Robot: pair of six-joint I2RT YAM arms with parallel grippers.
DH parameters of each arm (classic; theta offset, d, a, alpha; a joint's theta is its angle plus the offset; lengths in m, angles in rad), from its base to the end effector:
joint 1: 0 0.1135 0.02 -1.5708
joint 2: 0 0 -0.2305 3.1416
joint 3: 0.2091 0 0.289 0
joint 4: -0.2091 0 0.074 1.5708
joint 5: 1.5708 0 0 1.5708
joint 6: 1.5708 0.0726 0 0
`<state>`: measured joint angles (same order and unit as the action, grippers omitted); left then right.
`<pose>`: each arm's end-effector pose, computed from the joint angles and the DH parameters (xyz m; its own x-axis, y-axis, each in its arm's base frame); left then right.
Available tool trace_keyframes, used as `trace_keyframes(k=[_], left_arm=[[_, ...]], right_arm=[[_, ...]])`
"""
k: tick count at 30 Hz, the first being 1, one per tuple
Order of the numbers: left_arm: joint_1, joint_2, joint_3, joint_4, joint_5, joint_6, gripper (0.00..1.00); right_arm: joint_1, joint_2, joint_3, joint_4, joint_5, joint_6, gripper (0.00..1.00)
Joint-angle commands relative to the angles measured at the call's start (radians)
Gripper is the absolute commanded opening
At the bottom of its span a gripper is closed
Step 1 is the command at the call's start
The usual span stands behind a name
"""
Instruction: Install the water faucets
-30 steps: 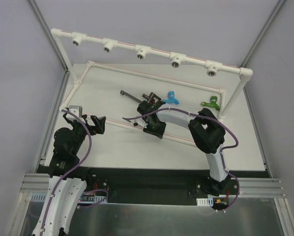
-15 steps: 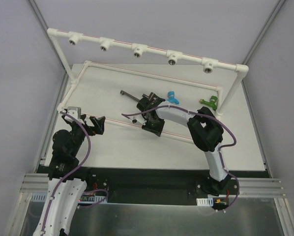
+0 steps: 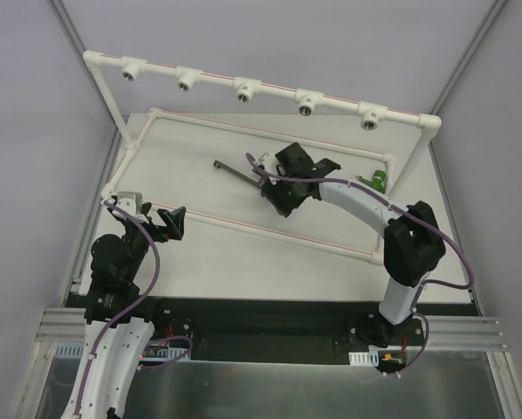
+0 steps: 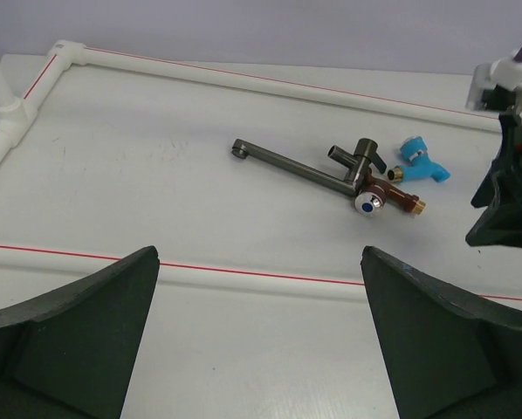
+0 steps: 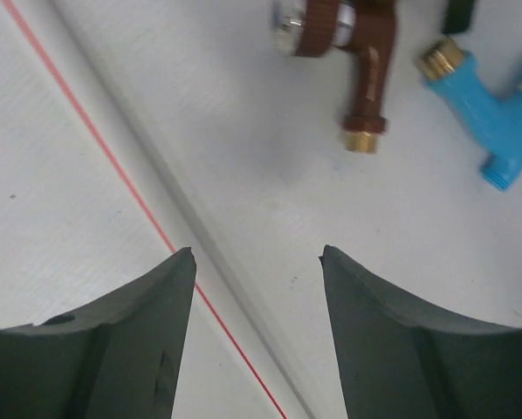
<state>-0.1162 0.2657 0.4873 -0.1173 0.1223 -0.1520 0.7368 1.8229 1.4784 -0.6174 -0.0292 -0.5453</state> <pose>0.2030 -0.0326 0.3099 0.0665 -0.1591 -0.9850 0.2485 0.9587 -0.1380 0.3301 0.3024 0.1775 -0.1646 -0.8494 -0.5014 -0.8999 0.3375 -0.2762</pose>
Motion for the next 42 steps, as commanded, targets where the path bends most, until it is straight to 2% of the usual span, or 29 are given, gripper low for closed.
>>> trace_keyframes(k=[1,3,4,8,13,22,30,33,36,37,38,40,42], left_arm=[[0.009,-0.026,0.036,0.010,0.000,0.011,0.99],[0.009,-0.029,0.037,0.007,-0.001,0.011,0.99],[0.009,-0.031,0.037,0.005,0.000,0.012,0.99],[0.009,-0.034,0.040,0.005,0.002,0.011,0.99],[0.009,-0.046,0.039,0.001,-0.003,0.011,0.99],[0.007,-0.037,0.039,-0.002,-0.003,0.014,0.99],[0.009,-0.029,0.040,-0.001,0.004,0.014,0.99],[0.009,-0.025,0.040,-0.001,0.007,0.011,0.99],[0.009,-0.025,0.040,-0.001,0.008,0.011,0.99],[0.009,-0.023,0.042,0.001,0.008,0.011,0.99],[0.009,-0.023,0.042,-0.001,0.011,0.011,0.99],[0.009,-0.020,0.046,0.001,0.017,0.015,0.99],[0.009,-0.017,0.046,0.005,0.046,0.019,0.99]], right_arm=[[-0.132,-0.075,-0.116,0.163,-0.034,0.209,0.63],[-0.168,-0.086,-0.188,0.227,-0.034,0.266,0.71],[-0.177,-0.091,-0.207,0.285,-0.031,0.287,0.72],[-0.201,-0.056,-0.263,0.418,0.002,0.361,0.69],[-0.203,0.025,-0.256,0.550,0.003,0.389,0.62],[-0.201,0.148,-0.169,0.582,-0.014,0.381,0.62],[-0.200,0.197,-0.148,0.579,-0.038,0.377,0.57],[-0.198,0.191,-0.159,0.571,-0.038,0.369,0.49],[-0.195,0.150,-0.194,0.564,-0.052,0.361,0.35],[-0.194,0.135,-0.204,0.556,-0.063,0.357,0.23],[-0.194,0.100,-0.216,0.550,-0.067,0.360,0.18],[-0.195,0.058,-0.254,0.530,-0.095,0.367,0.08],[-0.194,-0.003,-0.286,0.504,-0.121,0.381,0.03]])
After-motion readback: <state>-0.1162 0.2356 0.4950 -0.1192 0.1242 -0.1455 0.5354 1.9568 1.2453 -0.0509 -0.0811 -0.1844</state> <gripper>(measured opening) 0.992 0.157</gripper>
